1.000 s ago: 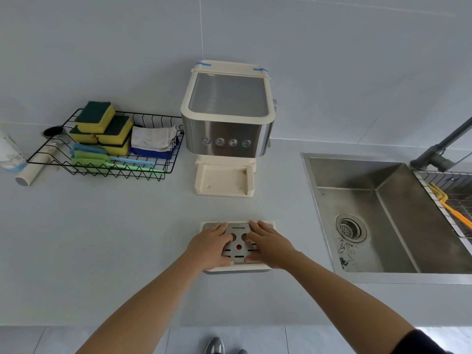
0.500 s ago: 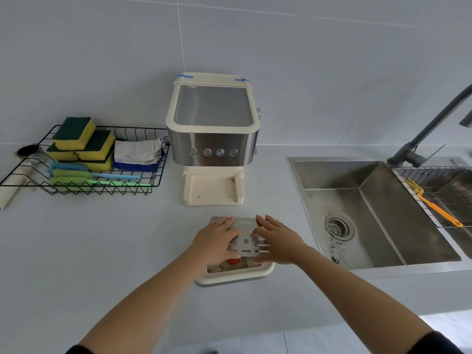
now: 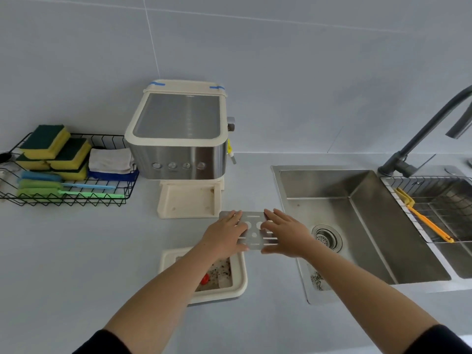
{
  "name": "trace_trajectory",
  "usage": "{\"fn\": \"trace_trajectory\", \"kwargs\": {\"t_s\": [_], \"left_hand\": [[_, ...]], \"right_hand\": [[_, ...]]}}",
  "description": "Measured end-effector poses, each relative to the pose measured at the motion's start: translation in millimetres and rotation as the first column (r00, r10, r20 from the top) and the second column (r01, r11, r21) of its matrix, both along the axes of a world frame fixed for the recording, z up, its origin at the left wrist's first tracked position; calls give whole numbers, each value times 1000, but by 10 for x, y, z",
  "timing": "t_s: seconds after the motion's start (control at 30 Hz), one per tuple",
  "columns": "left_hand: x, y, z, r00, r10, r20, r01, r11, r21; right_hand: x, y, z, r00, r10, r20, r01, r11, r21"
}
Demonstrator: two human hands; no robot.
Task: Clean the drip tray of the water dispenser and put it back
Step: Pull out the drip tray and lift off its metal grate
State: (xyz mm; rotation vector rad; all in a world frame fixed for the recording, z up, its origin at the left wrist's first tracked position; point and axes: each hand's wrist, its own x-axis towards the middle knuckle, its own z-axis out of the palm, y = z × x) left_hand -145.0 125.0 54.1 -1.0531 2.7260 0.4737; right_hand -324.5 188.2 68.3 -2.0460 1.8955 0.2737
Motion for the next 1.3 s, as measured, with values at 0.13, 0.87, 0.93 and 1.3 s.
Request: {"fn": "trace_trajectory", "kwargs": {"t_s": [0.13,0.87,0.93,1.3], "left_hand": [[-242,-68,-90,1000,29,-5,-29,1000,7],[-536,-301,-497,990,111,86,-120,987,107],[-538,-321,-519,990,118,76,-127,986,111],[-523,-334,-568,992,125,29,-127,989,81]], "right_hand": [[-240,-105,-36,1000,22,-4,-21,1000,11],[-515,-493,-533,994,96,57,-101,991,92],[-518,-504,-562,993,88,74,-95,991,98],[-526,-493,-635,996,73,45,-80,982,172]]}}
